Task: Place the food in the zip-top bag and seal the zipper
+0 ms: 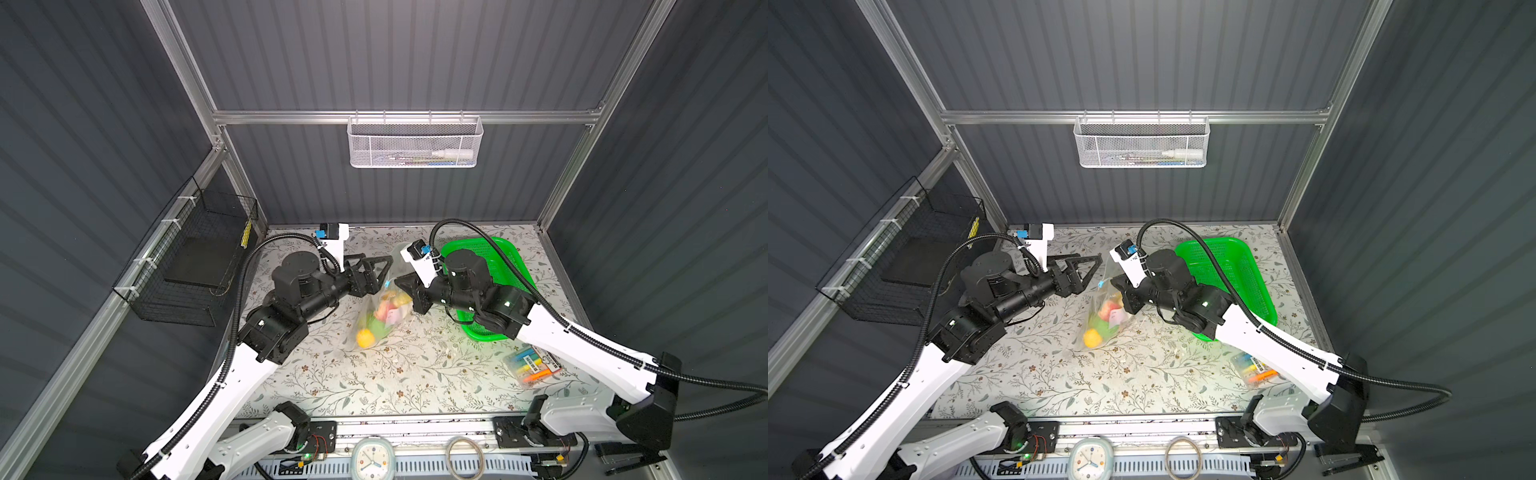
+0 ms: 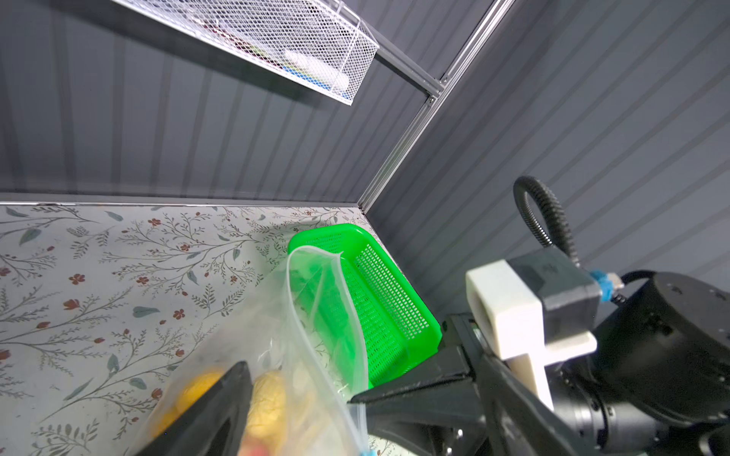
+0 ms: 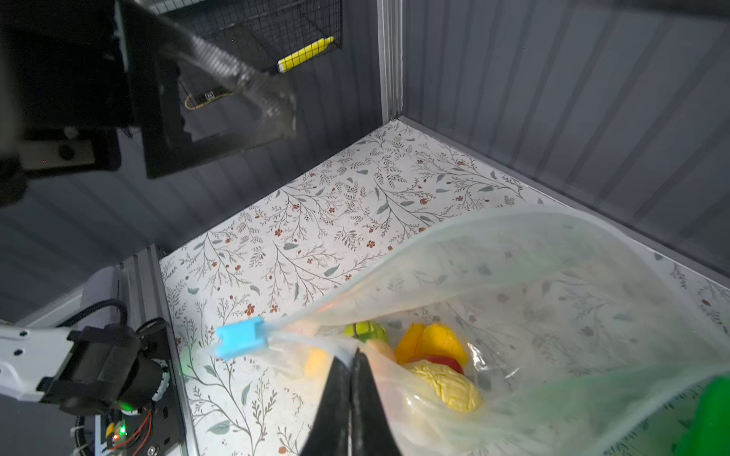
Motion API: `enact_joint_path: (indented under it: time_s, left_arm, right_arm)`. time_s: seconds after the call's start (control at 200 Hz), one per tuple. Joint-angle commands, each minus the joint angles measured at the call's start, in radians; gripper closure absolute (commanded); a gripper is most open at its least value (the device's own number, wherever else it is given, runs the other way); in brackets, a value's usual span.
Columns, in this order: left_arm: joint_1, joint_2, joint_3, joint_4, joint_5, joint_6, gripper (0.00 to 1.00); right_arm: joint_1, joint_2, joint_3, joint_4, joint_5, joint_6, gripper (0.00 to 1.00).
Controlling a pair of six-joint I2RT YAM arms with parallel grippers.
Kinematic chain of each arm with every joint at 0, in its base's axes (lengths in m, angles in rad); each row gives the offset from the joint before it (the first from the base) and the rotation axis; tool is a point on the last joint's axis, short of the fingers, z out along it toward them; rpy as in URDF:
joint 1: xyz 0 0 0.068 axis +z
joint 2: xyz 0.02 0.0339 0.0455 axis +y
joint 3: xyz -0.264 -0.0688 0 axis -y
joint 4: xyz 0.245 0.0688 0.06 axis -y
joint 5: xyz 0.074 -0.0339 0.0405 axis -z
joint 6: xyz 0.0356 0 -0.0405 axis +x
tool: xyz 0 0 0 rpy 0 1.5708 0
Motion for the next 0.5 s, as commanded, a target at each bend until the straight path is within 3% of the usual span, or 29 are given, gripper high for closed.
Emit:
enact_joint_path:
  time_s: [0.0, 0.215, 0.49]
  left_arm:
    - [0.008, -0.020, 0.004, -0.018, 0.018, 0.080, 0.14]
    - [0.009, -0.022, -0.001, -0.017, 0.121, 0.191, 0.40]
    - [0.010, -0.047, -0.085, 0.024, 0.172, 0.245, 0.58]
  right_arm:
    - [-0.002, -0.005, 0.082, -0.076, 0.029, 0.055, 1.00]
    - [-0.027, 0.031, 0.155, -0.163, -0.001, 0.114, 1.00]
    - [-0.053, 0.053, 0.157, -0.163, -0.016, 0.150, 1.00]
